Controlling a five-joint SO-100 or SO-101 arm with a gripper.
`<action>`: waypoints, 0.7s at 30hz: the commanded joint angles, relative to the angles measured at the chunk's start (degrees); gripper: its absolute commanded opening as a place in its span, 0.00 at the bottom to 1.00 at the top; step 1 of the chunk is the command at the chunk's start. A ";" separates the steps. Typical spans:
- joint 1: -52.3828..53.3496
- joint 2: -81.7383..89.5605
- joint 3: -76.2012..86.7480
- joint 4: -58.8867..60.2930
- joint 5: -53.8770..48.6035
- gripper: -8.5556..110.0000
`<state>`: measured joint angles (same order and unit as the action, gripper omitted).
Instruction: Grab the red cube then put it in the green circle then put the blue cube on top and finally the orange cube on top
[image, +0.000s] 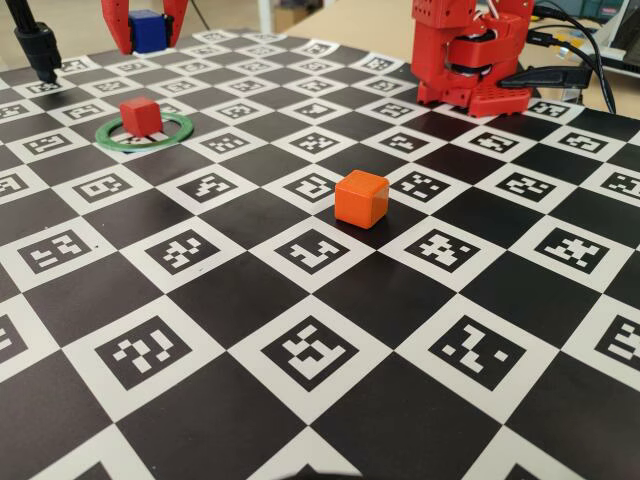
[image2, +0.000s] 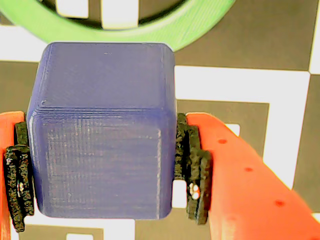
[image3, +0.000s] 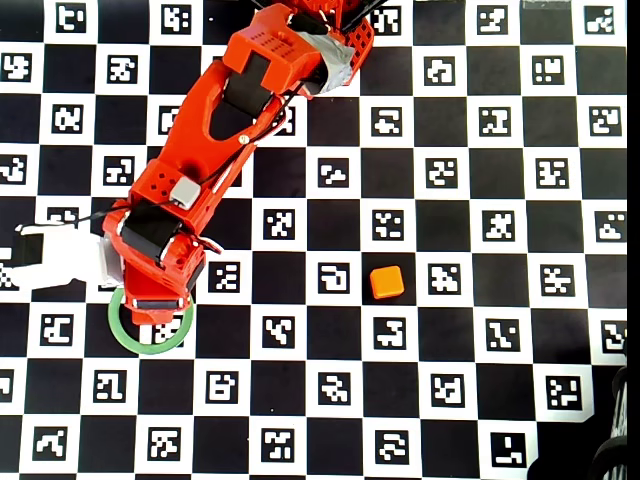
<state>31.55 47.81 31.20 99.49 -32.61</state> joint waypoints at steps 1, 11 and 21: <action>0.97 1.32 -5.89 4.66 0.18 0.11; 1.85 -3.25 -10.02 3.52 -0.26 0.11; 2.55 -6.33 -12.39 1.58 -1.05 0.11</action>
<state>33.57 38.94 24.52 99.49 -33.31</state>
